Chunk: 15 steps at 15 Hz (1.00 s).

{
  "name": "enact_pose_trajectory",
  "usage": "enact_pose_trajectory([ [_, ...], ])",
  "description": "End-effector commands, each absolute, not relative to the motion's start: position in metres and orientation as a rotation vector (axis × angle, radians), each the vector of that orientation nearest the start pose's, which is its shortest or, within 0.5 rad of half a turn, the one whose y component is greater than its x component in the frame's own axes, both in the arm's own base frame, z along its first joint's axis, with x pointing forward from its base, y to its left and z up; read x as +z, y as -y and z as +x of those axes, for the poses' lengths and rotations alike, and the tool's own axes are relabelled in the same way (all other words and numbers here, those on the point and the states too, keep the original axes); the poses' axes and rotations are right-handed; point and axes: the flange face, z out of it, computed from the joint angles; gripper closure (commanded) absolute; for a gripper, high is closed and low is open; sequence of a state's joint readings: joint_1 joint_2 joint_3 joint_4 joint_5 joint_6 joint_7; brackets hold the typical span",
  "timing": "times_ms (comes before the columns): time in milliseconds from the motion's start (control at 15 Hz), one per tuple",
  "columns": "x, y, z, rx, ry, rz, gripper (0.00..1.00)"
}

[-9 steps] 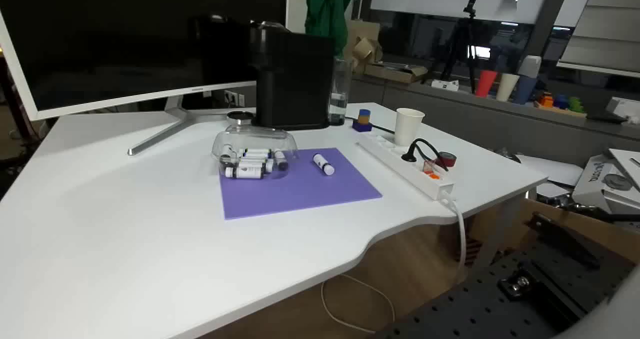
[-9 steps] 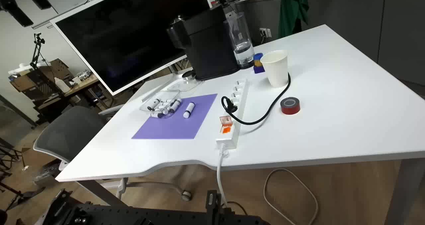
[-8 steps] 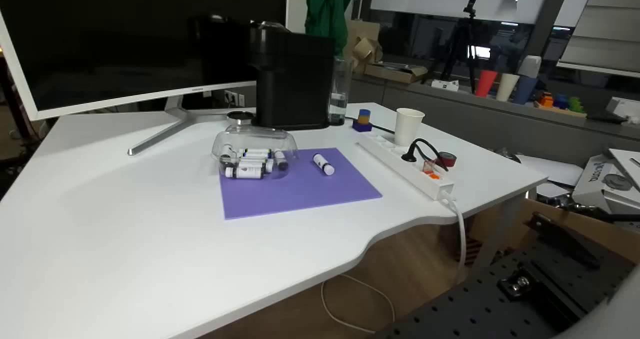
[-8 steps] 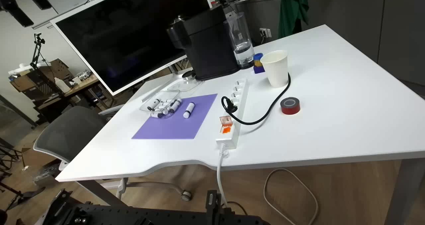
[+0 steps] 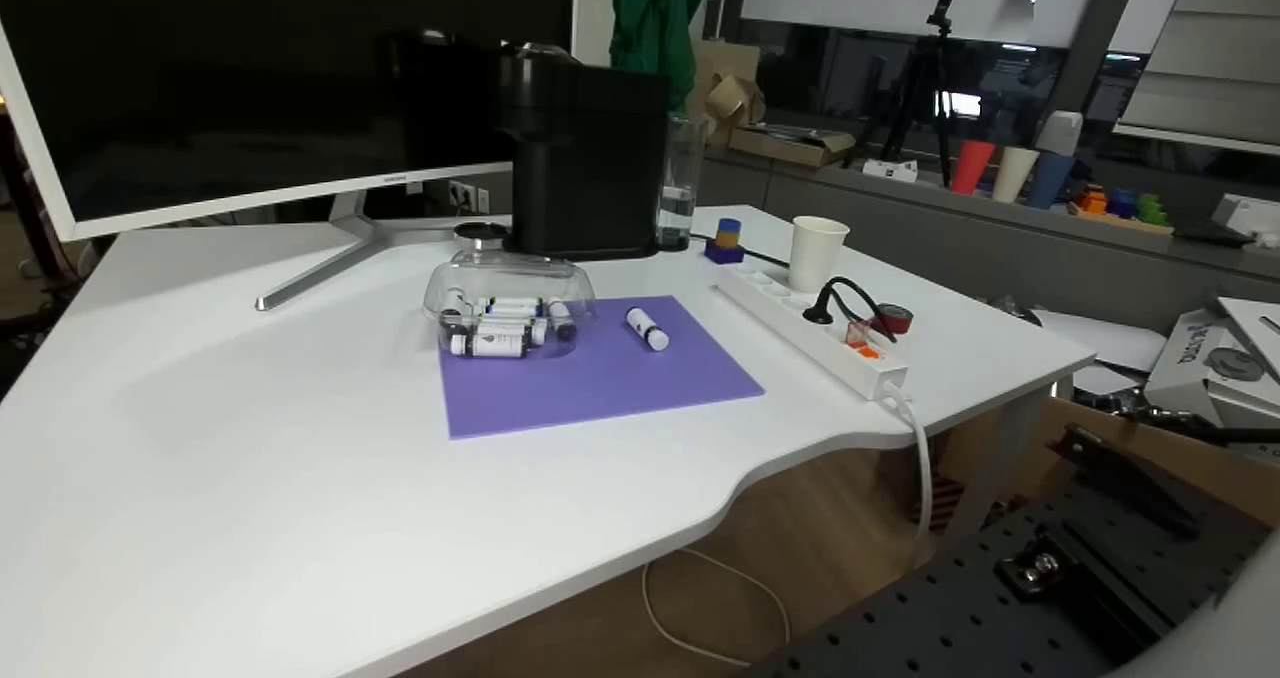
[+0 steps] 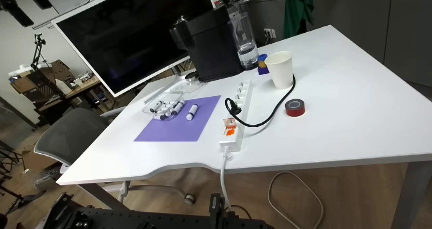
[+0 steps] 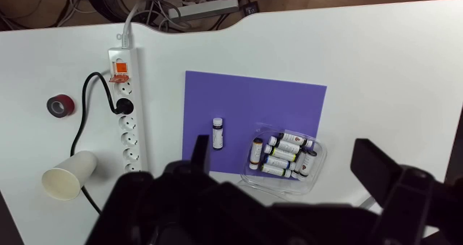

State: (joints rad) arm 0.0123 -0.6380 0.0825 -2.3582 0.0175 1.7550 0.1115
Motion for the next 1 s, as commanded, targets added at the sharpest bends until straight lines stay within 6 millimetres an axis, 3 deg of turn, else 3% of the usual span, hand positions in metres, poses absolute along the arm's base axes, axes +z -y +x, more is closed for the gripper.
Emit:
enact_pose_trajectory([
  [0,0.556,-0.041,0.360,-0.056,-0.055,-3.169,0.00],
  [200,0.555,-0.041,0.360,-0.104,-0.075,-3.185,0.00],
  [400,0.538,-0.028,0.367,-0.118,-0.031,-3.179,0.00],
  [933,0.462,0.065,0.379,-0.076,-0.038,-3.224,0.00],
])
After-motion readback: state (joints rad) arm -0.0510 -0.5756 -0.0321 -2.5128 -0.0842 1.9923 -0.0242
